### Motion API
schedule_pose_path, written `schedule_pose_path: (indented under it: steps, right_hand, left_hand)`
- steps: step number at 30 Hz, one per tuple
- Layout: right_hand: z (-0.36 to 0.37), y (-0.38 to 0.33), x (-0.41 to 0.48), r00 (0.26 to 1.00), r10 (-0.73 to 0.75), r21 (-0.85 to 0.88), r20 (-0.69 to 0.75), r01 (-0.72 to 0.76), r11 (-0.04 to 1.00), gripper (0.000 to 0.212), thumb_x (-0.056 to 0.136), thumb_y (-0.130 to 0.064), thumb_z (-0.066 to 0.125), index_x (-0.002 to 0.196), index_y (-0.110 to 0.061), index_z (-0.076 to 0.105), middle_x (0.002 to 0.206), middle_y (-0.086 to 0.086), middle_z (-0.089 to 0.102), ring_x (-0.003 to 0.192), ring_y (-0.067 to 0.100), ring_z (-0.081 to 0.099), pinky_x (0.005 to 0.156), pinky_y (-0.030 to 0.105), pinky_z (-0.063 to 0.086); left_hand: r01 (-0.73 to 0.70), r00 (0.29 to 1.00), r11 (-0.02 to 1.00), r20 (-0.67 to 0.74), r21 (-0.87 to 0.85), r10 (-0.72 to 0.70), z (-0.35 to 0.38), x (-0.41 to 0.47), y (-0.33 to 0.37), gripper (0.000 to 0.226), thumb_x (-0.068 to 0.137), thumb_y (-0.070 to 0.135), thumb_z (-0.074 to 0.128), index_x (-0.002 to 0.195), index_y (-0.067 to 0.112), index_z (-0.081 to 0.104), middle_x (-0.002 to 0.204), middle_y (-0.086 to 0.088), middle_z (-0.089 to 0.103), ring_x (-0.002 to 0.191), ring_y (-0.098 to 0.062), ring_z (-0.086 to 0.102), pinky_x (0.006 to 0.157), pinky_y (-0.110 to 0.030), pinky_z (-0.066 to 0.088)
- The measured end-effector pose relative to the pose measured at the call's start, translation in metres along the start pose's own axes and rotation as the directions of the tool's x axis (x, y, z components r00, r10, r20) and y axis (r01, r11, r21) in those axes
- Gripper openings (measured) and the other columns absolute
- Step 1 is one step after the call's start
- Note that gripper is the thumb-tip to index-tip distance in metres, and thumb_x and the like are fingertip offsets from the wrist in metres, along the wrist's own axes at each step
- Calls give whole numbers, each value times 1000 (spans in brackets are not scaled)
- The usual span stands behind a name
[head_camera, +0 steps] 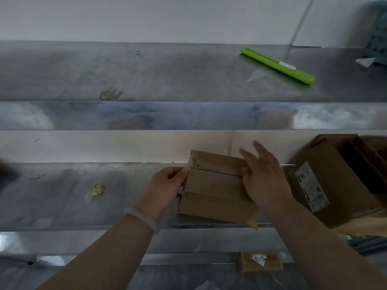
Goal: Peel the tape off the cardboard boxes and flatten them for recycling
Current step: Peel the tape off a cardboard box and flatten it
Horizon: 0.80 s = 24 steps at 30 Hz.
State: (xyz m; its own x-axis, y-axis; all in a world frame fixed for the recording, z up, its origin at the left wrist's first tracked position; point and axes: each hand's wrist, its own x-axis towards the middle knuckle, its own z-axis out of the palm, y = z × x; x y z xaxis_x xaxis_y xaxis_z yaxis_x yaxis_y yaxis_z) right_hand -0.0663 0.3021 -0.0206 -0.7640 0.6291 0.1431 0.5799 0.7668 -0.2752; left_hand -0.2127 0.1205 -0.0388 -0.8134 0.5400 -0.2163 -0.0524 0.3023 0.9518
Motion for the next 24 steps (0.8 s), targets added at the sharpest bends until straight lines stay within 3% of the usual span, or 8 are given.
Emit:
schedule_pose_path:
  steps: [3,6,12,17,20,22,24]
  right_hand:
    - [13,-15,-3,964,-194,2,182,197,980,59,94,-61,19,150,-43,19,162,-6,12,148,16,9,121,39,5]
    - [27,-13,-7,921,-233,68,311,223,972,79,77,-80,2,150,-48,-2,162,-11,-6,149,11,-5,121,38,-3]
    - [35,-10,2,923,-238,57,301,232,971,73,82,-77,1,149,-49,-4,162,-12,-6,148,10,-5,115,32,-6]
    - [36,-23,10,913,-330,-34,241,347,937,69,88,-67,-2,151,-43,11,163,-6,9,149,19,6,117,38,0]
    - [49,-27,2,882,-372,-85,290,411,908,68,92,-59,9,153,-32,16,162,-5,12,149,14,5,119,41,0]
    - [56,-26,-5,895,-357,-101,269,394,913,61,98,-50,16,154,-28,14,163,-6,11,149,12,3,118,36,-5]
    - [58,-26,-7,908,-341,-96,244,372,923,59,99,-45,16,155,-26,14,163,-6,10,149,12,3,117,33,-7]
  left_hand:
    - [38,998,999,41,-12,-38,6,5,1,15,91,38,59,84,31,70,84,8,73,78,-7,68,56,-20,51]
    - [40,999,999,29,-29,-39,7,7,-3,8,91,31,62,90,27,69,86,6,72,75,-6,67,54,-16,51]
    - [45,997,998,69,-49,-42,-2,-6,-14,18,92,22,61,108,21,71,97,5,73,88,-7,68,74,-16,53]
    - [8,961,1000,276,16,-12,3,-16,-19,27,91,18,62,117,11,68,107,-1,71,100,-13,67,92,-27,51]
    - [-93,919,991,392,92,50,27,-26,-32,21,92,7,58,109,-5,63,101,-10,66,95,-16,59,85,-28,45]
    - [-67,935,997,350,41,49,39,-29,-41,21,92,3,57,110,-7,62,105,-17,67,96,-19,61,85,-29,46]
    - [-39,955,999,295,17,32,47,-28,-43,23,88,6,64,110,0,63,105,-12,69,95,-16,66,79,-20,50]
